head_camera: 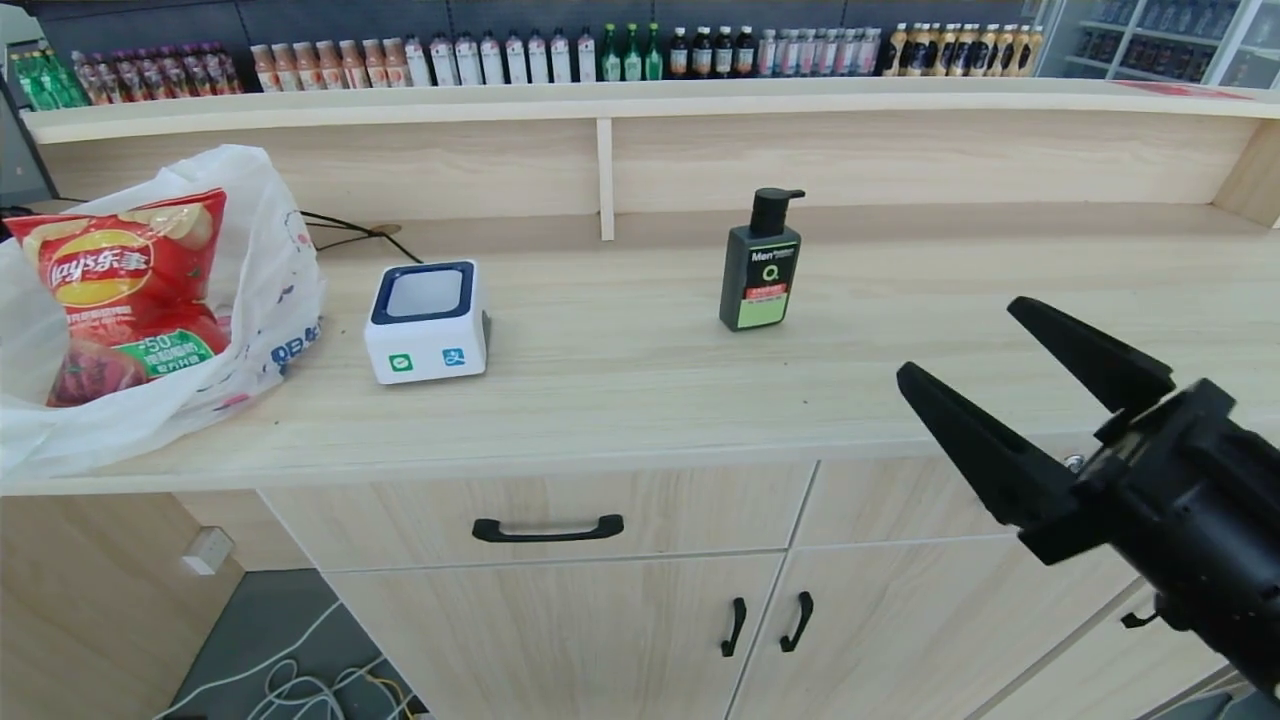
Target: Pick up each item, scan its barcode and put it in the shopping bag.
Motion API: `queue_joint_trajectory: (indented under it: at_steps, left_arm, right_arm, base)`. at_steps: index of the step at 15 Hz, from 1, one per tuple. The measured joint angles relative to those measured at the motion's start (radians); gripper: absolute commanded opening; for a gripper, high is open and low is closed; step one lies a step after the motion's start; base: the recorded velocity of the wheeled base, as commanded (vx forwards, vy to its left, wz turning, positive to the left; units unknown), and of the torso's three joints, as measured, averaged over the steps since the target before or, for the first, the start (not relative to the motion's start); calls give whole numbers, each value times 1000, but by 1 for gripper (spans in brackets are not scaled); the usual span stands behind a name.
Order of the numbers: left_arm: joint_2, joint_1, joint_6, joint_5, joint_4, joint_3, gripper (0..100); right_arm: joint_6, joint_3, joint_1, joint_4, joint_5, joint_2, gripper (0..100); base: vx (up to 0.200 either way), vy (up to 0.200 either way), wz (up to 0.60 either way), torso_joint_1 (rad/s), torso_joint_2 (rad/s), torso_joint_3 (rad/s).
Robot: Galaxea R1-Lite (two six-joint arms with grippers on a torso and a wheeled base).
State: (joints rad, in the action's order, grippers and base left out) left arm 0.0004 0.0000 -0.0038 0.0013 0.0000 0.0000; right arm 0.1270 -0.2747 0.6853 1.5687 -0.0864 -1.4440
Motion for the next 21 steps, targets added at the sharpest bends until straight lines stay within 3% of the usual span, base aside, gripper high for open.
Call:
queue_joint_trajectory:
  at_steps: [3,10,18,21]
  left_arm:
    - [0,0,0,0,0,0,100]
    - [0,0,0,0,0,0,100]
    - [0,0,0,0,0,0,100]
    - [0,0,0,0,0,0,100]
  right_arm:
    - [-4,-116,-41,-31,0,-156,100]
    - [-6,-500,-125,-451,-1,-294,100]
    - [-8,-726,-199,-724,15,-295,100]
    - [-8,-813,-212,-767,20,-333,100]
  base:
    - [0,0,0,0,0,0]
    - [0,0,0,0,0,0]
    - [0,0,0,0,0,0]
    - [0,0,0,0,0,0]
